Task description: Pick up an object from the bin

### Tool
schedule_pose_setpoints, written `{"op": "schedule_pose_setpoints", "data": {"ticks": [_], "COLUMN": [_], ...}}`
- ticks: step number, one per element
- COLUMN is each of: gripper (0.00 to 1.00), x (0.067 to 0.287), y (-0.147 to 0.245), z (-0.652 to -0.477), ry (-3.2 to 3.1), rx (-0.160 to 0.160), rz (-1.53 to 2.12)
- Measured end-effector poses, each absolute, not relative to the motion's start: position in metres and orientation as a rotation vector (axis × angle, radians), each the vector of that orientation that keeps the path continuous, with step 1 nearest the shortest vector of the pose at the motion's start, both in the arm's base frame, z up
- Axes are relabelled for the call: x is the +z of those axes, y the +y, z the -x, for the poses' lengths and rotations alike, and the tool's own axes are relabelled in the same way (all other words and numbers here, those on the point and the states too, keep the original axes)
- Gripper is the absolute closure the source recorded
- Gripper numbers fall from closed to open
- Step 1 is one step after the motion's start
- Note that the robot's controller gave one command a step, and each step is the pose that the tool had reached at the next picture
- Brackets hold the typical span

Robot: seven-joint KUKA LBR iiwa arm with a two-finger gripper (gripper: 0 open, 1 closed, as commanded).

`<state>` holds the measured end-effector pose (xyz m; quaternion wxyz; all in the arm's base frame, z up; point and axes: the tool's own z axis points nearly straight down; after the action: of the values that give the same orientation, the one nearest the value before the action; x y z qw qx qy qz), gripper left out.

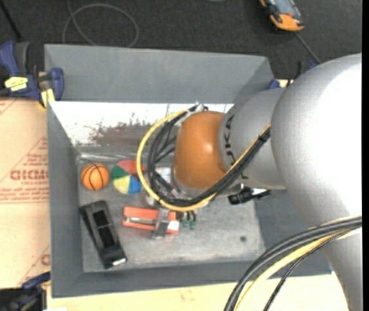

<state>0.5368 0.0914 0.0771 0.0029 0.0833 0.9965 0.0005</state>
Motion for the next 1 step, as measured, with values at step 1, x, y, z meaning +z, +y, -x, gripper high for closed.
{"op": "schedule_pose_setpoints", "data": {"ticks": [1], "gripper": [1.00], "x": [0.0898], "y": [0.0908], "z": [-0.5342], "ry": [3.138], "rx": [-0.002], "rz": [-0.261]}}
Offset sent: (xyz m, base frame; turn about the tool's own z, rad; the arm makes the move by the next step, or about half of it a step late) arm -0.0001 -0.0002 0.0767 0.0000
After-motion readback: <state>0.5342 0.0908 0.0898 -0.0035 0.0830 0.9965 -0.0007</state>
